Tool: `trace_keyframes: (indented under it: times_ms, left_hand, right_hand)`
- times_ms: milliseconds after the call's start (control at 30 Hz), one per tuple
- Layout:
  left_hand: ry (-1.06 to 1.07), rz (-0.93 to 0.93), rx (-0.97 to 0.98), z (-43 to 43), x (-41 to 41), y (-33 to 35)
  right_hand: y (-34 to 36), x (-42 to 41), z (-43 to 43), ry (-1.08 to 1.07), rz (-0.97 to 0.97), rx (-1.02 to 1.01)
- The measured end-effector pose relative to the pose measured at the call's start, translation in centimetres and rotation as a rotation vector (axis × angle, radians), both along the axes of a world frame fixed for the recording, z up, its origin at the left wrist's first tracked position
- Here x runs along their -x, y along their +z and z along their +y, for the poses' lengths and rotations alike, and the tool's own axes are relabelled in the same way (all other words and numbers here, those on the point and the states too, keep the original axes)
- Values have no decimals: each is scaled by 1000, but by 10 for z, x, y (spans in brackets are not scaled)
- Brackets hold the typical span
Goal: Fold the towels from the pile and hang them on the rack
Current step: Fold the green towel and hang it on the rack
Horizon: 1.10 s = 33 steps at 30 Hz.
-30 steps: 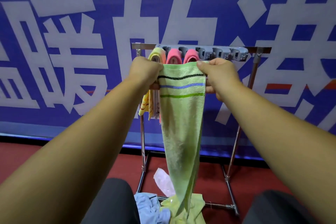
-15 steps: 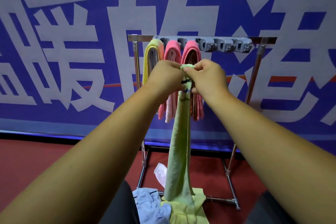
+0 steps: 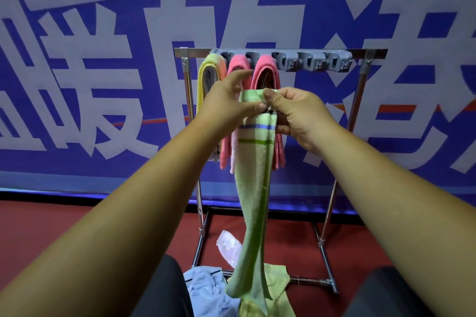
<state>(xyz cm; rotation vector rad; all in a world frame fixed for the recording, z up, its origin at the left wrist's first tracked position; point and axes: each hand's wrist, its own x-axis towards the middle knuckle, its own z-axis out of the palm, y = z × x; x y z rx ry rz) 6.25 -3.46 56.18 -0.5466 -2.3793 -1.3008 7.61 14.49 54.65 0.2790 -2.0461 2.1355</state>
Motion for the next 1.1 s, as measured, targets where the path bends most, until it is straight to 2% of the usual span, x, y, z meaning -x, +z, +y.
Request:
trace_keyframes:
  times_ms: [100, 233, 333, 433, 533, 700, 800, 967, 1100]
  left_hand:
    - [-48, -60, 148, -6, 0, 6]
    - [-38, -112, 152, -10, 6, 1]
    - [53, -59, 166, -7, 8, -11]
    - [211, -48, 102, 0, 7, -25]
    - [147, -125, 1, 3, 5, -37]
    - [-101, -257, -79, 6, -2, -37]
    - [-45, -262, -104, 7, 2, -37]
    - [44, -320, -317, -3, 14, -33]
    - [26, -240, -326, -21, 20, -25]
  right_hand:
    - [-6, 3, 8, 71, -34, -5]
    - [-18, 3, 13, 140, -55, -83]
    - [-28, 6, 10, 121, -57, -92]
    - [-31, 8, 8, 44, -52, -110]
    - [-29, 8, 6, -16, -41, -178]
    - [-25, 10, 7, -137, -19, -286]
    - [-24, 10, 7, -161, -3, -326]
    - [-22, 17, 15, -184, 23, -327]
    - [-14, 22, 28, -166, 34, -291]
